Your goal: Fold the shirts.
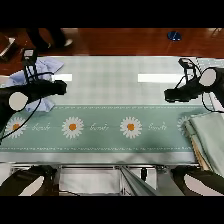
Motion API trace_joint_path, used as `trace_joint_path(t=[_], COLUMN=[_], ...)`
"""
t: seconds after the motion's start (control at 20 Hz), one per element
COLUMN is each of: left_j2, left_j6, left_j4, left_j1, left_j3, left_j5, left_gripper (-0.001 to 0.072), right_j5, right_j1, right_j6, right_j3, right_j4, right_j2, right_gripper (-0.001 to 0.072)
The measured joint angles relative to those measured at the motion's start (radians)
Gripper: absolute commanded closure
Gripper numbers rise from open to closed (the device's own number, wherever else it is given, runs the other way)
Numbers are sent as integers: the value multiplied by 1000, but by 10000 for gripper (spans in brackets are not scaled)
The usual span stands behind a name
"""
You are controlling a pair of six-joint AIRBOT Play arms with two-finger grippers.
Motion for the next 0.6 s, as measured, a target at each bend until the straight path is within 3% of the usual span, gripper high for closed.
trace_joint_path(t=[0.15,0.4,0.6], left_j2=[-35,-156,-314], left_j6=[18,16,14], left_j4=[106,168,175], left_j1=[133,410,513], left_j3=[34,94,178], left_j5=[40,-4,-31], left_gripper=[200,202,202], right_j5=[17,35,40], right_j1=[0,0,0], right_j6=[0,8,21], right_j3=[0,0,0], right_j4=[0,14,51], right_j2=[0,0,0], right_gripper=[304,304,304])
